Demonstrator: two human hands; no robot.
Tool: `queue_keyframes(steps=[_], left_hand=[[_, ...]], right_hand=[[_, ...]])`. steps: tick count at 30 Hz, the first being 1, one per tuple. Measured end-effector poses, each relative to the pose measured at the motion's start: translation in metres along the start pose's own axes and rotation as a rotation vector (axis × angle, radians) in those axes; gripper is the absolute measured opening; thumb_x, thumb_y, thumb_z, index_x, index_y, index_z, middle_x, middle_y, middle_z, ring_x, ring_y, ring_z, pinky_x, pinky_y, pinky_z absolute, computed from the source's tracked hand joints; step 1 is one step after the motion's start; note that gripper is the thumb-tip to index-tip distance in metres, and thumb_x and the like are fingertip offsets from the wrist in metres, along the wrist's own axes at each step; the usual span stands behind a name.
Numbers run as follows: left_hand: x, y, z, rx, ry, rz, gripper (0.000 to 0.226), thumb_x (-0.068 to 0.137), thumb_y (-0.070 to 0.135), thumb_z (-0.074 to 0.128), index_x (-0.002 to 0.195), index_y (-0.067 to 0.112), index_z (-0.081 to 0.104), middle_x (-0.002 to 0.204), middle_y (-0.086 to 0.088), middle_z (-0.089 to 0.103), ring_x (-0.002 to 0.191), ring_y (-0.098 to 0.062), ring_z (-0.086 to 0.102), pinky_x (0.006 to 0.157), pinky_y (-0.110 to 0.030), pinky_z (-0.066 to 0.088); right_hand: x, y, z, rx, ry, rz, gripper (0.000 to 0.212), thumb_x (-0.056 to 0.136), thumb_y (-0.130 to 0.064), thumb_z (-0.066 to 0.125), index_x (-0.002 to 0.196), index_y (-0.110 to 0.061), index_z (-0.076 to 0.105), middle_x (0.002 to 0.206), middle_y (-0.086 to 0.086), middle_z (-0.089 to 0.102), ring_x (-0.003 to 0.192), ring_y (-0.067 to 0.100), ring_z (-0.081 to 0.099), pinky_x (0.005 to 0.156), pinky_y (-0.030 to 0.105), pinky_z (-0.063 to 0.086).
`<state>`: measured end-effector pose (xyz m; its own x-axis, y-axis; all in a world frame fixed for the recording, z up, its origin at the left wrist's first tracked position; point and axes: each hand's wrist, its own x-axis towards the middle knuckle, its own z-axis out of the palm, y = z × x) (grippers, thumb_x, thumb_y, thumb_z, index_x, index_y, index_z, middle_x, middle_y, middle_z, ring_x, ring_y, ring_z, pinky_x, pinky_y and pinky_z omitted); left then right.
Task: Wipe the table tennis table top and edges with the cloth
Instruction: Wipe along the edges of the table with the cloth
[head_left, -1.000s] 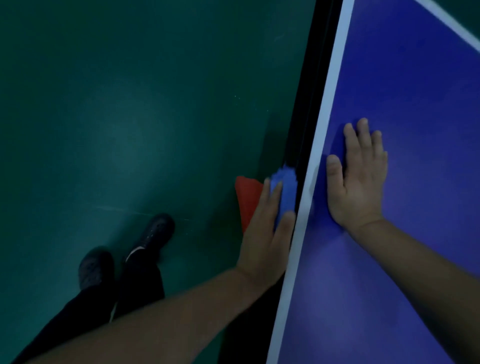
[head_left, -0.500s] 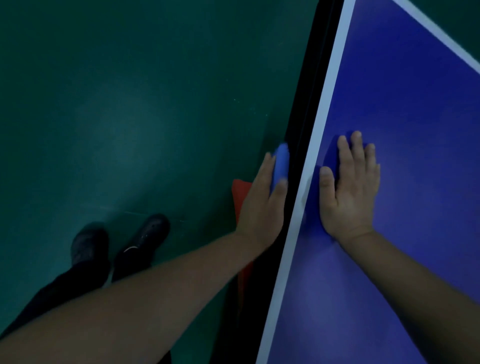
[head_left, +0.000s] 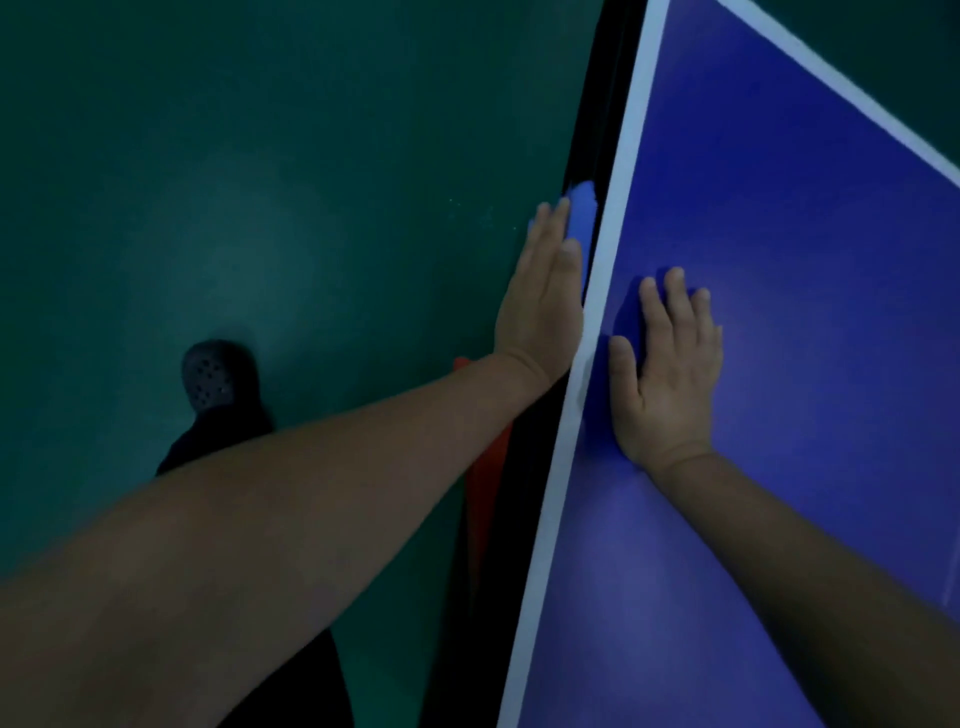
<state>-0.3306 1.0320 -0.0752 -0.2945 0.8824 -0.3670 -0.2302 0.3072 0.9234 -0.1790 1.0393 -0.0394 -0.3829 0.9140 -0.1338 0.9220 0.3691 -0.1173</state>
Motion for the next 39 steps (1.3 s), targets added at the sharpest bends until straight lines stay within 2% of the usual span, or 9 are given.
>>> queue_keyframes(steps=[3,6,10,13,18,21,29,36,39], left_hand=[[-0.048,-0.018,-0.004,0.05,-0.046,0.032,0.055,0.108,0.03,0.024,0.161,0.019,0.014,0.17,0.004,0.008,0.153,0.001,0.0,0.121,-0.014,0.003],[-0.12,-0.042,-0.01,0.028,-0.134,-0.002,0.055,0.108,0.04,0.033,0.154,0.053,0.005,0.167,0.021,-0.007,0.149,0.011,-0.005,0.116,-0.006,0.003],[-0.116,-0.04,-0.005,0.045,-0.123,-0.004,0.056,0.1,0.055,0.032,0.141,0.075,-0.001,0.163,0.031,-0.012,0.15,0.009,-0.005,0.119,-0.013,0.006],[-0.046,-0.023,-0.003,0.081,-0.097,0.048,0.054,0.104,0.052,0.03,0.147,0.065,0.0,0.168,0.018,-0.008,0.148,0.011,-0.007,0.117,-0.01,0.002],[0.083,0.02,-0.006,0.093,-0.053,0.084,0.06,0.105,0.039,0.032,0.161,0.027,0.015,0.17,0.003,0.008,0.153,-0.002,-0.001,0.116,-0.017,0.002],[0.082,0.024,-0.003,0.087,-0.037,0.071,0.057,0.108,0.04,0.034,0.16,0.033,0.012,0.17,0.007,0.005,0.15,0.004,-0.001,0.109,-0.002,-0.001],[-0.025,0.011,-0.005,0.074,-0.119,-0.056,0.054,0.102,0.062,0.026,0.147,0.061,-0.003,0.162,0.033,-0.01,0.148,0.012,-0.008,0.12,-0.019,0.004],[0.175,0.058,-0.002,0.098,0.002,0.019,0.064,0.101,0.042,0.031,0.161,0.025,0.018,0.169,0.002,0.012,0.152,-0.004,0.008,0.104,0.0,0.003],[0.19,0.063,-0.001,0.063,0.017,0.019,0.06,0.104,0.039,0.034,0.16,0.023,0.021,0.169,0.001,0.013,0.15,-0.002,0.013,0.1,0.004,0.007]], right_hand=[[0.0,0.001,0.0,0.006,-0.009,-0.004,0.065,0.103,-0.055,0.024,0.159,-0.022,0.025,0.168,0.001,0.015,0.155,0.03,0.006,0.123,0.056,0.008],[0.002,0.003,-0.002,0.014,0.021,-0.033,0.062,0.103,-0.052,0.032,0.155,-0.017,0.036,0.164,0.007,0.026,0.152,0.035,0.017,0.122,0.055,0.013],[0.052,0.009,-0.017,0.055,0.114,-0.184,0.05,0.102,-0.041,0.045,0.134,-0.005,0.058,0.142,0.019,0.049,0.13,0.036,0.044,0.116,0.03,0.024],[0.122,0.015,-0.026,0.003,0.089,-0.294,0.054,0.105,-0.042,0.04,0.141,-0.003,0.05,0.151,0.02,0.041,0.138,0.036,0.037,0.119,0.038,0.025],[0.195,-0.002,-0.023,-0.022,-0.028,-0.082,0.072,0.101,-0.06,0.02,0.161,-0.022,0.016,0.17,0.001,0.005,0.156,0.026,-0.001,0.125,0.051,-0.001],[0.197,-0.004,-0.024,-0.041,-0.018,-0.067,0.072,0.1,-0.061,0.019,0.161,-0.024,0.016,0.17,-0.001,0.005,0.156,0.025,-0.001,0.124,0.052,-0.001],[0.195,-0.003,-0.023,-0.017,-0.028,-0.078,0.073,0.101,-0.063,0.018,0.16,-0.022,0.02,0.169,-0.002,0.008,0.156,0.024,-0.001,0.124,0.053,0.001],[0.198,-0.001,-0.022,-0.008,-0.014,-0.083,0.068,0.102,-0.057,0.024,0.16,-0.021,0.022,0.169,0.0,0.01,0.156,0.025,0.0,0.124,0.054,0.003],[0.198,0.0,-0.022,-0.011,-0.018,-0.084,0.068,0.102,-0.056,0.024,0.16,-0.022,0.021,0.169,-0.001,0.009,0.156,0.025,0.0,0.124,0.055,0.003]])
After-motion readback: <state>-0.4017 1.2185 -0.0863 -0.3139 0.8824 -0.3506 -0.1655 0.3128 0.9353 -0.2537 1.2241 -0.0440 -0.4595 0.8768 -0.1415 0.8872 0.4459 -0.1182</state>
